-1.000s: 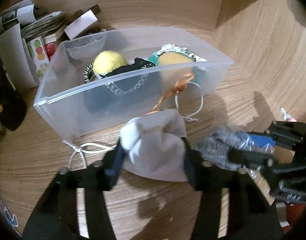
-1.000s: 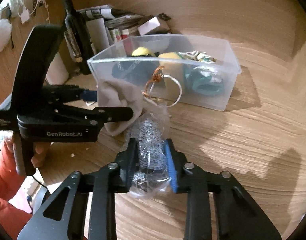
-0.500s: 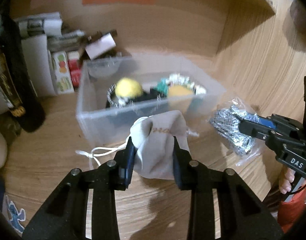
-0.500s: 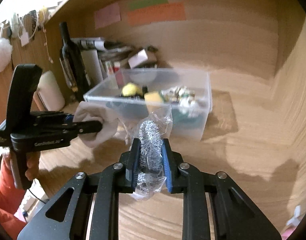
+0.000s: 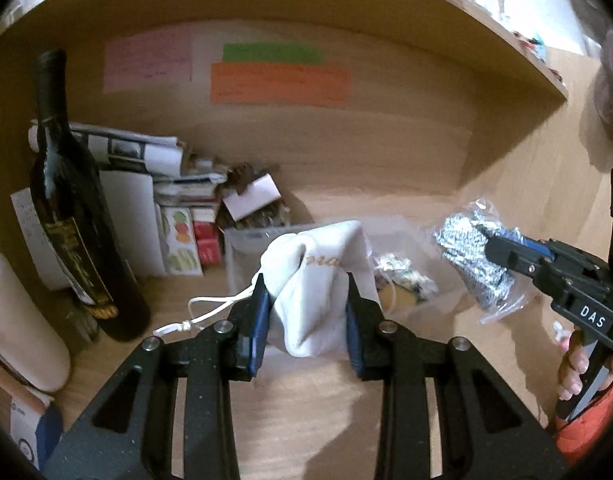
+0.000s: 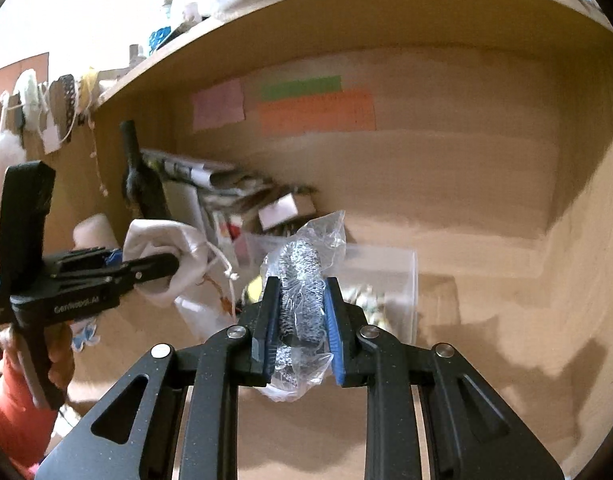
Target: Organize soft objects
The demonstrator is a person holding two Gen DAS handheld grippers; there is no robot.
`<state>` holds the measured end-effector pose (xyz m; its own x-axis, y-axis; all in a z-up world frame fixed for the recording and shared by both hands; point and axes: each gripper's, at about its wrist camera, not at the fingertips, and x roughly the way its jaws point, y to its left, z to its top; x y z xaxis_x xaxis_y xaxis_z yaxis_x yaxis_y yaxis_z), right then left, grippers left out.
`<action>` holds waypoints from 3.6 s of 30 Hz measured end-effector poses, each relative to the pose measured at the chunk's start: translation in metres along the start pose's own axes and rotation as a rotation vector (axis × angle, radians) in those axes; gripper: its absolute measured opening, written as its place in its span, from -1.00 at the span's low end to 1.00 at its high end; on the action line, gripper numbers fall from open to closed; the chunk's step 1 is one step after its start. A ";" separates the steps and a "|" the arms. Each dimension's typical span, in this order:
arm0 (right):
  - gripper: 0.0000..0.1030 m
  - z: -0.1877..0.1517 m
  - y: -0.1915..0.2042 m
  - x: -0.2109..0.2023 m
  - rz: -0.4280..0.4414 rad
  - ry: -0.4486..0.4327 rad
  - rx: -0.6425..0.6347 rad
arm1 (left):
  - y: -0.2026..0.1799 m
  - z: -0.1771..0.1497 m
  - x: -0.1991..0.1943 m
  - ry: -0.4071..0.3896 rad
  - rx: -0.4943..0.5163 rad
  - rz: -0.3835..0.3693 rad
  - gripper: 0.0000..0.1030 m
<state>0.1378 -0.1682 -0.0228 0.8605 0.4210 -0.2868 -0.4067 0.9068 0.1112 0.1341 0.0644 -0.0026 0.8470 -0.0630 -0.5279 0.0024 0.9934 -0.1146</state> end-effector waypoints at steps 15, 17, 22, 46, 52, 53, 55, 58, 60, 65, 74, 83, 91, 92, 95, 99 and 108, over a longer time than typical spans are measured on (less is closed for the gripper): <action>-0.63 0.010 -0.004 0.093 -0.024 0.132 -0.013 | 0.019 -0.008 0.084 0.132 -0.047 0.036 -0.36; -0.63 0.005 -0.003 0.105 -0.022 0.166 -0.023 | 0.015 -0.010 0.087 0.126 -0.021 0.046 -0.36; -0.57 -0.005 -0.004 0.123 -0.036 0.232 -0.053 | 0.007 -0.018 0.102 0.174 0.020 0.037 -0.36; 0.14 0.018 0.016 0.017 -0.062 0.015 -0.101 | -0.022 -0.002 0.015 -0.047 0.008 0.023 0.09; 0.59 0.015 0.020 -0.029 -0.062 -0.101 -0.080 | -0.044 -0.009 -0.021 -0.159 0.030 0.033 0.35; 0.62 0.014 0.020 -0.032 -0.063 -0.110 -0.078 | -0.046 -0.010 -0.026 -0.174 0.031 0.034 0.43; 0.66 0.012 0.020 -0.043 -0.070 -0.135 -0.075 | -0.049 -0.014 -0.035 -0.202 0.030 0.037 0.58; 0.92 0.008 0.022 -0.053 -0.096 -0.175 -0.082 | -0.053 -0.017 -0.046 -0.223 0.029 0.033 0.78; 1.00 0.005 0.024 -0.059 -0.126 -0.212 -0.089 | -0.054 -0.020 -0.050 -0.240 0.031 0.044 0.87; 1.00 0.002 0.029 -0.064 -0.127 -0.222 -0.103 | -0.055 -0.022 -0.059 -0.270 0.025 0.054 0.98; 1.00 -0.002 0.032 -0.066 -0.138 -0.231 -0.105 | -0.054 -0.025 -0.060 -0.274 0.020 0.054 0.99; 1.00 -0.002 0.030 -0.068 -0.123 -0.234 -0.085 | -0.053 -0.027 -0.060 -0.274 0.019 0.057 0.99; 1.00 -0.002 0.030 -0.068 -0.116 -0.236 -0.086 | -0.054 -0.028 -0.060 -0.270 0.023 0.067 0.99; 1.00 -0.002 0.030 -0.068 -0.116 -0.235 -0.086 | -0.054 -0.028 -0.060 -0.270 0.024 0.067 0.99; 1.00 -0.002 0.032 -0.069 -0.115 -0.234 -0.092 | -0.054 -0.028 -0.060 -0.270 0.024 0.066 0.99; 1.00 -0.003 0.034 -0.069 -0.121 -0.236 -0.097 | -0.054 -0.028 -0.061 -0.270 0.025 0.065 0.99; 1.00 -0.003 0.034 -0.068 -0.117 -0.237 -0.098 | -0.054 -0.029 -0.061 -0.272 0.026 0.065 0.99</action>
<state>0.0641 -0.1660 -0.0021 0.9464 0.3172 -0.0609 -0.3181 0.9480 -0.0055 0.0667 0.0120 0.0111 0.9574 0.0252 -0.2877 -0.0456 0.9969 -0.0643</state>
